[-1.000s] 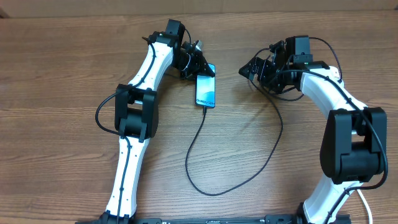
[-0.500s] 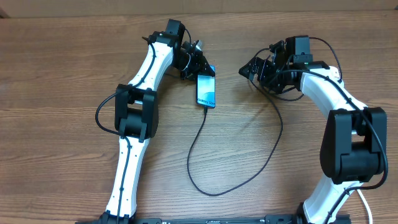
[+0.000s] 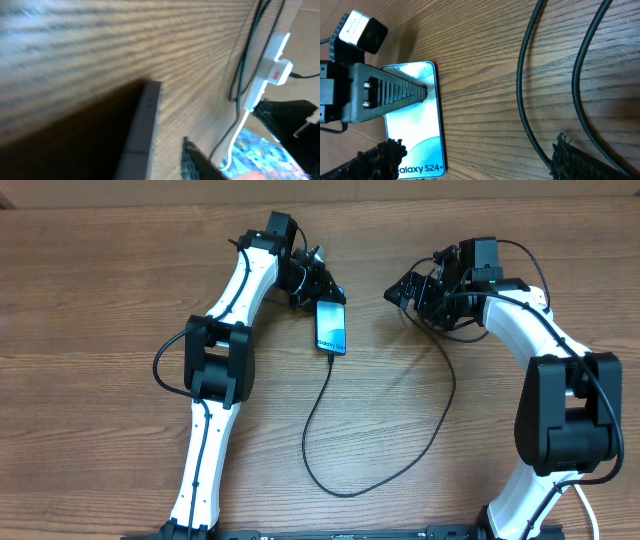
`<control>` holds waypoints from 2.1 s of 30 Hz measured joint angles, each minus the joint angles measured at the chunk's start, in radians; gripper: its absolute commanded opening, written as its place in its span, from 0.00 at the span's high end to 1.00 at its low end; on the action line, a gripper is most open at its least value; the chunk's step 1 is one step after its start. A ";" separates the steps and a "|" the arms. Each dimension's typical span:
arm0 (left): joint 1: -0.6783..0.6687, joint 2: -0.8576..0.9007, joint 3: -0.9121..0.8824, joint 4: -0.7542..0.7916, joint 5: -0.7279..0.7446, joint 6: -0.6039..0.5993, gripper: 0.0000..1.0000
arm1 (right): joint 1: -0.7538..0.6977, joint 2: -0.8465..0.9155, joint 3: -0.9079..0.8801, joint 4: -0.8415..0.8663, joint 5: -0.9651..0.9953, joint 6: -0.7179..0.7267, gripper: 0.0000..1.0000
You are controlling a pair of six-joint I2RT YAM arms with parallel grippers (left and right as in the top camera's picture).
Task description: Plug charger to phone and switch on socket
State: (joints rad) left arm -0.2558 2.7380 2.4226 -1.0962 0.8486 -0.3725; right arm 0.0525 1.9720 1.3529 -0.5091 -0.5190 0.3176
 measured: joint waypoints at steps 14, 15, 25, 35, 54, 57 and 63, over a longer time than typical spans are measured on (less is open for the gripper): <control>-0.011 -0.045 0.015 -0.049 -0.054 -0.109 0.00 | 0.000 0.000 0.000 -0.001 0.000 0.000 0.02; -0.011 -0.046 0.016 -0.053 -0.055 -0.112 0.00 | 0.000 0.000 0.000 0.000 0.000 0.000 0.03; -0.011 -0.050 0.021 -0.098 -0.086 -0.123 0.00 | 0.000 0.000 0.000 0.000 0.000 0.000 0.03; -0.011 -0.053 0.021 -0.120 -0.101 -0.124 0.00 | 0.000 0.000 0.000 -0.002 0.000 0.000 0.03; -0.011 -0.059 0.026 -0.184 -0.166 -0.176 0.00 | 0.000 0.000 0.000 -0.002 0.000 0.000 0.03; -0.011 -0.060 0.026 -0.191 -0.172 -0.175 0.00 | 0.000 0.000 0.000 -0.005 0.000 0.000 0.03; -0.011 -0.061 0.045 -0.229 -0.214 -0.131 0.01 | 0.000 0.000 0.000 -0.008 0.000 0.000 0.03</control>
State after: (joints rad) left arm -0.2672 2.6770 2.4680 -1.3254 0.6342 -0.5034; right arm 0.0525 1.9720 1.3529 -0.5167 -0.5190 0.3176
